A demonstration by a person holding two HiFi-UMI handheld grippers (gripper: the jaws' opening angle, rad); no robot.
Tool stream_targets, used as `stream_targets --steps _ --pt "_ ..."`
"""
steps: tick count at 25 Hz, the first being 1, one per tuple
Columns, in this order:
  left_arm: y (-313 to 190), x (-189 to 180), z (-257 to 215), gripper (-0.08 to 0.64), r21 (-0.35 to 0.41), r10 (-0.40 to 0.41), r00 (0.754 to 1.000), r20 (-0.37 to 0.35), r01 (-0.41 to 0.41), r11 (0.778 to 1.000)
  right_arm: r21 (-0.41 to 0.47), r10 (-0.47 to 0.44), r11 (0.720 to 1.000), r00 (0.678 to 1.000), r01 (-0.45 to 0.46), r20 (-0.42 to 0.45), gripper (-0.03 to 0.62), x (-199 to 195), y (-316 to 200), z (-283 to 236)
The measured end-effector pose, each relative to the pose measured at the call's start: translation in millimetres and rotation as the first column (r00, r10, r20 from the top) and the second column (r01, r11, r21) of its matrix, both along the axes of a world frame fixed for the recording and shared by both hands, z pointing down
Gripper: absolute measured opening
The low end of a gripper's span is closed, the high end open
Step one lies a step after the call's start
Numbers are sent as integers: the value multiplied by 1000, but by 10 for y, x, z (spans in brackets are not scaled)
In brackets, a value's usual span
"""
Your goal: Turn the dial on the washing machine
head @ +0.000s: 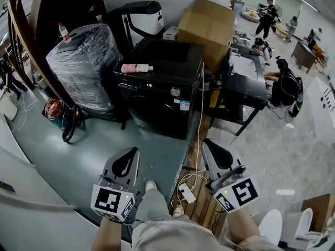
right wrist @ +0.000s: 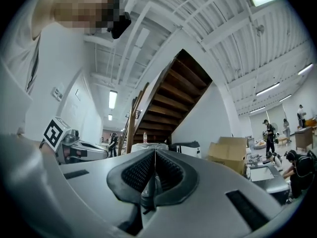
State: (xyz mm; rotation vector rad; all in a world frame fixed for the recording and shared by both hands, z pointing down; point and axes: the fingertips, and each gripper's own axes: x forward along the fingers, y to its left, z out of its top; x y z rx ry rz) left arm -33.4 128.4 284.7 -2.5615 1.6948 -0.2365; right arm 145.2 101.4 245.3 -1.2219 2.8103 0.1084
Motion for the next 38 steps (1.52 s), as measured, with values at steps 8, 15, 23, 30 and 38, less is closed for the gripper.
stream_targets --steps 8,15,23,30,38 --pt "-755 -314 207 18 -44 42 999 10 -42 998 -45 60 997 998 -62 -36 29 -292 -701 219" --pt "-1664 -770 236 18 -27 40 999 33 -39 999 -134 165 976 984 -173 -69 29 -611 -1467 518" --pt "-2512 -1255 375 18 -47 72 997 40 -71 996 -169 328 926 942 -336 -78 45 -908 -2263 709" --pt "-2956 -1386 495 18 -61 120 991 66 -116 991 -242 398 886 916 -396 -43 223 -1052 -2684 874" --pt "-3247 -1327 767 18 -114 127 991 38 -122 986 -401 411 835 912 -377 -2 290 -983 -3179 1284"
